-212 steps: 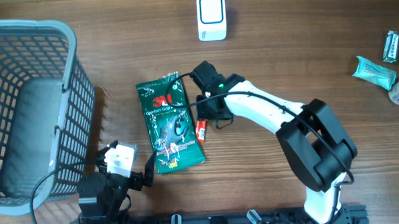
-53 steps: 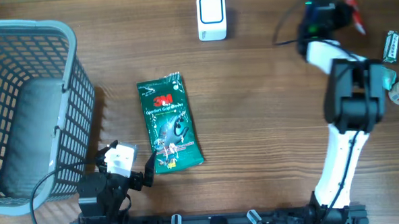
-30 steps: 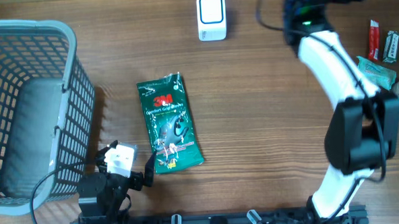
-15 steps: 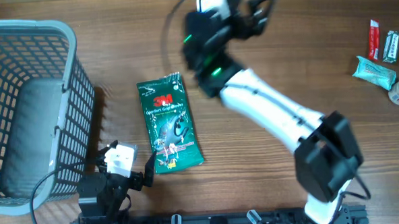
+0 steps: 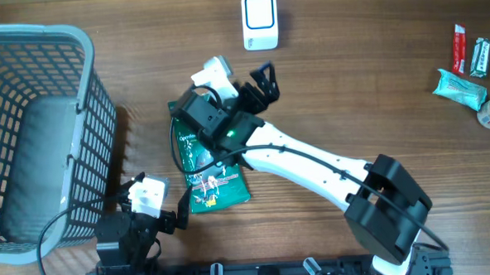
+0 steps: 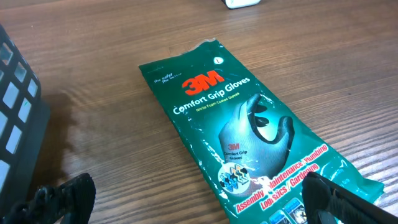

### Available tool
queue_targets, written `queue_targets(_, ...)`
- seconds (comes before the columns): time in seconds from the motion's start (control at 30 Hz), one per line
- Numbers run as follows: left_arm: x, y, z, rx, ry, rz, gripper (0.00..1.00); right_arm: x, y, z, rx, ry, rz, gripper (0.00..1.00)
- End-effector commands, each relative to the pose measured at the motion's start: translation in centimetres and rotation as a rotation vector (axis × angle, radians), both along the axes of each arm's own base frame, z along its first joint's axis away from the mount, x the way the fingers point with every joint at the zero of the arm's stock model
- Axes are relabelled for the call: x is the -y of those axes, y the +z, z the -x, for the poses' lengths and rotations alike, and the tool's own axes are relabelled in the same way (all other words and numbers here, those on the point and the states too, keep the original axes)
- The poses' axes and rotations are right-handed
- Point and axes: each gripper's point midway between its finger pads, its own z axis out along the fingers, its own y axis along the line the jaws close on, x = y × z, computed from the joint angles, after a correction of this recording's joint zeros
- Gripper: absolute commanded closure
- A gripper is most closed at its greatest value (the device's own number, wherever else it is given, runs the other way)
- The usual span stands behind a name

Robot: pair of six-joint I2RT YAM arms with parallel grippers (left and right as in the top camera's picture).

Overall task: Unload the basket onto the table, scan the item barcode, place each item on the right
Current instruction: 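Reach the right gripper to the green 3M gloves pack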

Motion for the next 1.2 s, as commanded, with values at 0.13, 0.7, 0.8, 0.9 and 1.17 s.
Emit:
queue_targets(0.13,0.2,0.0,0.0,0.002,-0.009,0.014,0.0,-3.0,-5.8,3.6,-0.642,-0.073,-0.83,0.0)
queue_targets(0.7,0.2,0.0,0.0,0.003,-0.009,0.014,0.0,-5.8,-14.6,7.5,-0.964,0.02,-1.035,0.02)
queue_targets(0.8,0.2,0.0,0.0,0.002,-0.009,0.014,0.0,-6.3,-14.4,7.6,-0.959,0.042,-1.037,0.08)
queue_targets(0.9,0.2,0.0,0.0,0.002,-0.009,0.014,0.0,-6.8,-14.2,7.9,-0.98,0.069,-1.052,0.03)
queue_targets(1.17,0.2,0.0,0.0,0.003,-0.009,0.014,0.0,-7.3,-13.9,8.4,-1.009,0.158,-1.039,0.0)
